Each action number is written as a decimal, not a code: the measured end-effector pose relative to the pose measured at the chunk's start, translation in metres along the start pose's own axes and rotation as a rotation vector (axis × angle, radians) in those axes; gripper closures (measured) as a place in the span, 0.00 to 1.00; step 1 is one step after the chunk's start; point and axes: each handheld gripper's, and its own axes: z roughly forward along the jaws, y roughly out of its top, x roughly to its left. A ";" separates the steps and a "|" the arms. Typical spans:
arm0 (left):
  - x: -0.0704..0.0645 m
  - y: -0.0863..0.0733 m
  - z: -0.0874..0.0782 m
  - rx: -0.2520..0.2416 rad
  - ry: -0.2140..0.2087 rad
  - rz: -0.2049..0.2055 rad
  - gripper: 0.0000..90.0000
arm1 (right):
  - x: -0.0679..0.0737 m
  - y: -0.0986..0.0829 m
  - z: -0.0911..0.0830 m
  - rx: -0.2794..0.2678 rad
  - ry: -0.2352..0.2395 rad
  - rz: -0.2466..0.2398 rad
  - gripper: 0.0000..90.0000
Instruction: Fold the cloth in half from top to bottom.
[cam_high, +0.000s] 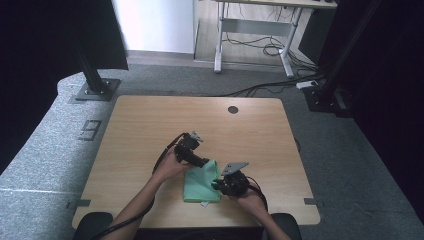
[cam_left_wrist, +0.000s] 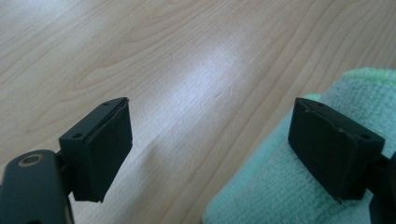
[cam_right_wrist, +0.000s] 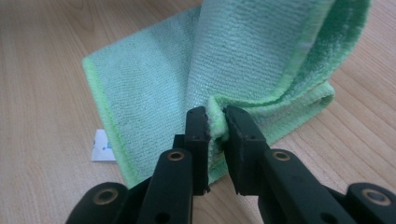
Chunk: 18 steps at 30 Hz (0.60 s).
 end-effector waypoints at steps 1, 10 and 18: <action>0.000 -0.002 -0.001 -0.003 0.000 -0.002 0.15 | 0.000 0.000 -0.001 -0.002 0.004 0.002 0.85; -0.005 -0.019 -0.012 -0.015 -0.010 0.001 0.15 | 0.002 -0.002 -0.015 -0.026 0.005 0.017 0.71; -0.011 -0.036 -0.022 -0.035 -0.020 -0.006 0.15 | -0.005 -0.009 -0.035 -0.058 -0.032 0.036 0.59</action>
